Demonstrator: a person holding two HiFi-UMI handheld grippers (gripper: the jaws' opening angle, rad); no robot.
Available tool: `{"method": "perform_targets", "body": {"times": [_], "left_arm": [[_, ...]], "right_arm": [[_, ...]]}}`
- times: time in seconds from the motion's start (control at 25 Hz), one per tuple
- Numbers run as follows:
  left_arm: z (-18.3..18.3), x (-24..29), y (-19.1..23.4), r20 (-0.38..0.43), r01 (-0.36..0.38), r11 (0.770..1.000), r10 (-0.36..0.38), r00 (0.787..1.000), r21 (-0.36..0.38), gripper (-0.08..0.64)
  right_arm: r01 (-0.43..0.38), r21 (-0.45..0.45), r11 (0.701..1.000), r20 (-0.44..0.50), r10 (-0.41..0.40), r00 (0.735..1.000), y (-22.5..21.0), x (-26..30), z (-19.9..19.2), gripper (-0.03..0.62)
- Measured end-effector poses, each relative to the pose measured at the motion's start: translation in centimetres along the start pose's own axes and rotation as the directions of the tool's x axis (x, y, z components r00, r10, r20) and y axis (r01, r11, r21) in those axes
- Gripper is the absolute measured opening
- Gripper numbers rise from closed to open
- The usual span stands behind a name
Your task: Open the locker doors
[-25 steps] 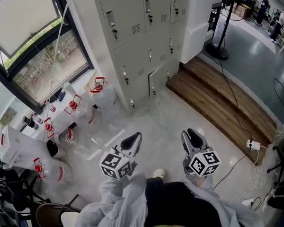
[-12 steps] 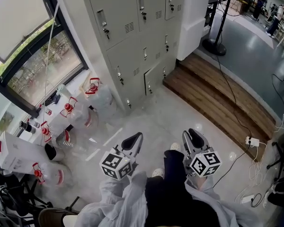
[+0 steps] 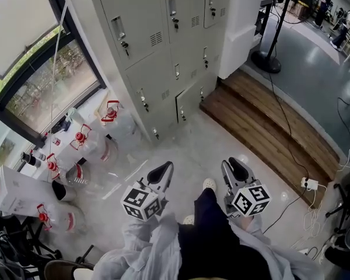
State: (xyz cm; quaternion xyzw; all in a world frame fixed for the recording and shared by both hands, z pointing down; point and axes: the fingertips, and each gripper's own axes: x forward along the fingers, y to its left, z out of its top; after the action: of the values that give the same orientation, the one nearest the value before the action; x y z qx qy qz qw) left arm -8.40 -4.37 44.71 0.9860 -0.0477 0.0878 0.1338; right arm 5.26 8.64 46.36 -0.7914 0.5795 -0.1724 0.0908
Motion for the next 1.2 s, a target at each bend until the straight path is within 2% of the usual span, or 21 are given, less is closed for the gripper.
{"method": "perform_targets", "body": {"times": [0.52,1.2], "left_arm": [[4.4,11.9,3.4,0.023,-0.034,0.999,0.033,0.999,0.012,0.009],[6.5,23.1,6.6,0.038,-0.096,0.995,0.096,0.995,-0.003,0.009]], "right_arm": [[-0.043,-0.013,0.999,-0.006,0.042,0.999,-8.7,9.0,5.8,0.095],[-0.119,-0.035,0.992,-0.047,0.118,0.992,-17.2,17.3,9.5,0.095]]}}
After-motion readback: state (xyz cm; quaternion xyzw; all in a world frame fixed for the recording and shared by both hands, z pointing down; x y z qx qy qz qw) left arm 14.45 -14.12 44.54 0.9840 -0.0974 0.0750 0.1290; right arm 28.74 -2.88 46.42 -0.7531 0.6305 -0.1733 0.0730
